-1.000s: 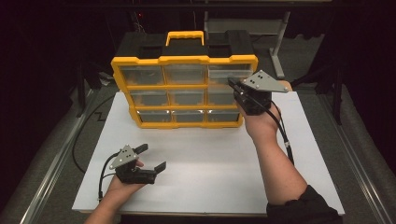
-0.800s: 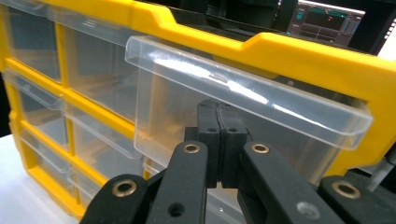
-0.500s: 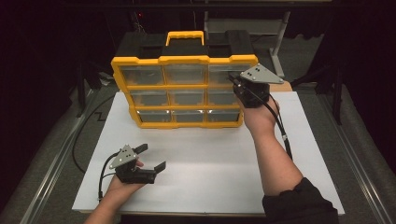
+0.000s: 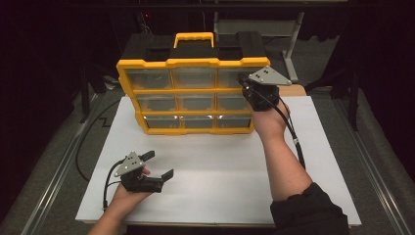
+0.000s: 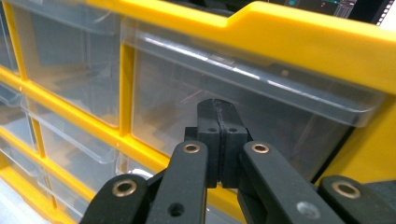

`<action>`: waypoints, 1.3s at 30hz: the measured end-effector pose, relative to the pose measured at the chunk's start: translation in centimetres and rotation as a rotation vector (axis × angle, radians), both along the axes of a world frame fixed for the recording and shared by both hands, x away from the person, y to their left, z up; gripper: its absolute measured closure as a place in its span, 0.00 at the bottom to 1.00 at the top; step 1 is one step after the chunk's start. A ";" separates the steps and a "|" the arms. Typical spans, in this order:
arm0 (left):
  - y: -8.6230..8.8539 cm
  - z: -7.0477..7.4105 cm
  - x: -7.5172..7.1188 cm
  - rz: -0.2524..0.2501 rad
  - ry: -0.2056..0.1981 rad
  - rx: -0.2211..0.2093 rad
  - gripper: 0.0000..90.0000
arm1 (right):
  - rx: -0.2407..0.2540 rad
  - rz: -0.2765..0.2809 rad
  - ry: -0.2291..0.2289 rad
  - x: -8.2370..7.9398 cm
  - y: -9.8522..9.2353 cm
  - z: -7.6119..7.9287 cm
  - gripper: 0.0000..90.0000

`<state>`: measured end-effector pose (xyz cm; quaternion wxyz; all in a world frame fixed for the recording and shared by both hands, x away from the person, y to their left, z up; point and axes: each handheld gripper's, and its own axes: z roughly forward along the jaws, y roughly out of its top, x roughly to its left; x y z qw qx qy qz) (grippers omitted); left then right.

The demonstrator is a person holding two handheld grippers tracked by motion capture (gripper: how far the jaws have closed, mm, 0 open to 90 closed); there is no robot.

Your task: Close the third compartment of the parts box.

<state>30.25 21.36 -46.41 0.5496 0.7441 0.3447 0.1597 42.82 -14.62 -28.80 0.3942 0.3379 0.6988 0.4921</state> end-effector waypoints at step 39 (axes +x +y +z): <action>0.3 -0.1 0.2 0.025 0.003 0.008 0.00 | 0.004 0.053 0.144 -6.9 -4.8 -10.3 1.00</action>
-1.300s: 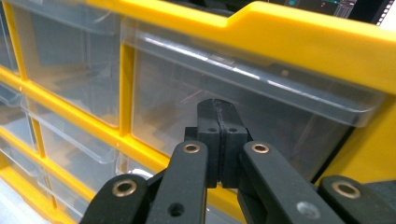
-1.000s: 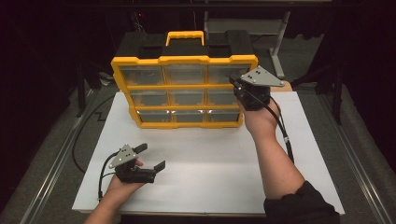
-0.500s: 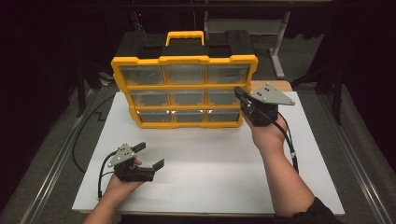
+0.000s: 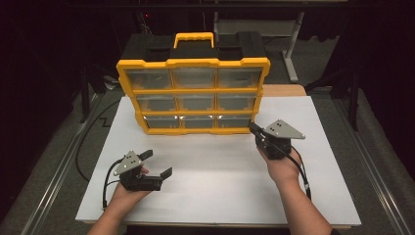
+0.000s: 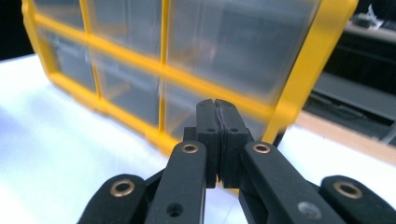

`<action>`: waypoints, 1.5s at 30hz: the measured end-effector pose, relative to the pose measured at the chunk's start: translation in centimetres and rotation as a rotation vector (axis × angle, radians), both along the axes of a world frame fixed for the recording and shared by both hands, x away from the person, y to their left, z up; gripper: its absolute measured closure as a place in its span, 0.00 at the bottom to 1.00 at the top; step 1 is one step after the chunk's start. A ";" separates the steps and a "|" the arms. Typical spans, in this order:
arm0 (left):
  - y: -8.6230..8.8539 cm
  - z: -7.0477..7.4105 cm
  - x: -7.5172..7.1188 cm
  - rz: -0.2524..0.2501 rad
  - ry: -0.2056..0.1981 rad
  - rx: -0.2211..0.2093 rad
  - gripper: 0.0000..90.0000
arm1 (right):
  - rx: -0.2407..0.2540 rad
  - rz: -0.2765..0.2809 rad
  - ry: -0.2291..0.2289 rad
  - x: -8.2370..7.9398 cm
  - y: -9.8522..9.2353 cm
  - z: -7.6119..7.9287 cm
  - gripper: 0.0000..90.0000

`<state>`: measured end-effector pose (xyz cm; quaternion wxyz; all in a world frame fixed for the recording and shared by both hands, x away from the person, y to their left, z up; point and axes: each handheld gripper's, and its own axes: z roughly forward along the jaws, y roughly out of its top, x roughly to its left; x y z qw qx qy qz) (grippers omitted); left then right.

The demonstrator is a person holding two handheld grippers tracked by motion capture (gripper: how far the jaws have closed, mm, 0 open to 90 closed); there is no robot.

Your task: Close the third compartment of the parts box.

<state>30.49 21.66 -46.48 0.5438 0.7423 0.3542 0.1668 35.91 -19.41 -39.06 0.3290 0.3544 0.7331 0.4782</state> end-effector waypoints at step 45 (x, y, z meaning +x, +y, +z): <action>0.9 0.0 0.4 0.071 0.025 0.017 0.00 | 0.085 -0.066 0.147 -7.6 -7.8 -7.5 0.30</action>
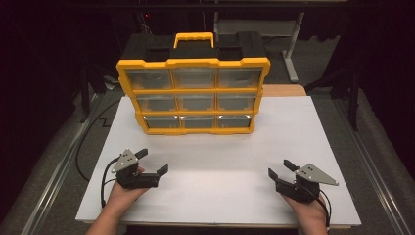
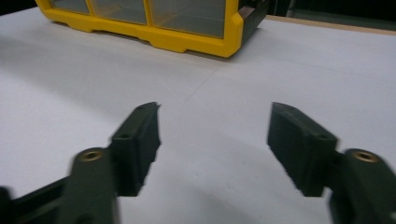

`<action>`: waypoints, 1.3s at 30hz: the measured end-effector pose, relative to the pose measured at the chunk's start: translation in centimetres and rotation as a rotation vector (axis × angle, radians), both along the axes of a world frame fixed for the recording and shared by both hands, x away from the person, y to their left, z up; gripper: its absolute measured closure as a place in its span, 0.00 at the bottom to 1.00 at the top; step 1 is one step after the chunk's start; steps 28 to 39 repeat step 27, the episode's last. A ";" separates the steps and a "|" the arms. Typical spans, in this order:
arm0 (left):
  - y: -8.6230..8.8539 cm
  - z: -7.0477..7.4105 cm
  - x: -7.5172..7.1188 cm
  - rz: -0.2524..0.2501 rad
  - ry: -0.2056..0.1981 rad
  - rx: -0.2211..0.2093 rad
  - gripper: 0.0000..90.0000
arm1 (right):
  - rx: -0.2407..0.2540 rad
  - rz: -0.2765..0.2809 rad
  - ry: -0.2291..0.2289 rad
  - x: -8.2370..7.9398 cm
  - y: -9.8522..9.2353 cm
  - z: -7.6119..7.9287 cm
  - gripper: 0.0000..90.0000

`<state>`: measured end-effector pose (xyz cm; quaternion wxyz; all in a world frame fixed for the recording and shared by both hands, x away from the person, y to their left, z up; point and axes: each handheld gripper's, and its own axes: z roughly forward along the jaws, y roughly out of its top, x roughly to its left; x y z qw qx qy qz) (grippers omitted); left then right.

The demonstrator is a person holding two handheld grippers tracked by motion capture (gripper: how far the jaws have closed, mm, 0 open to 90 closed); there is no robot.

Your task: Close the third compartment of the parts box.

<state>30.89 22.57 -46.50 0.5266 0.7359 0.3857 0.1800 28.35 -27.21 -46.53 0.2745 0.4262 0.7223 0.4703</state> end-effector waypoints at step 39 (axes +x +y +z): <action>0.1 0.2 -0.1 0.008 0.002 -0.008 0.00 | 0.047 -0.028 -0.088 -0.7 -0.9 0.7 0.00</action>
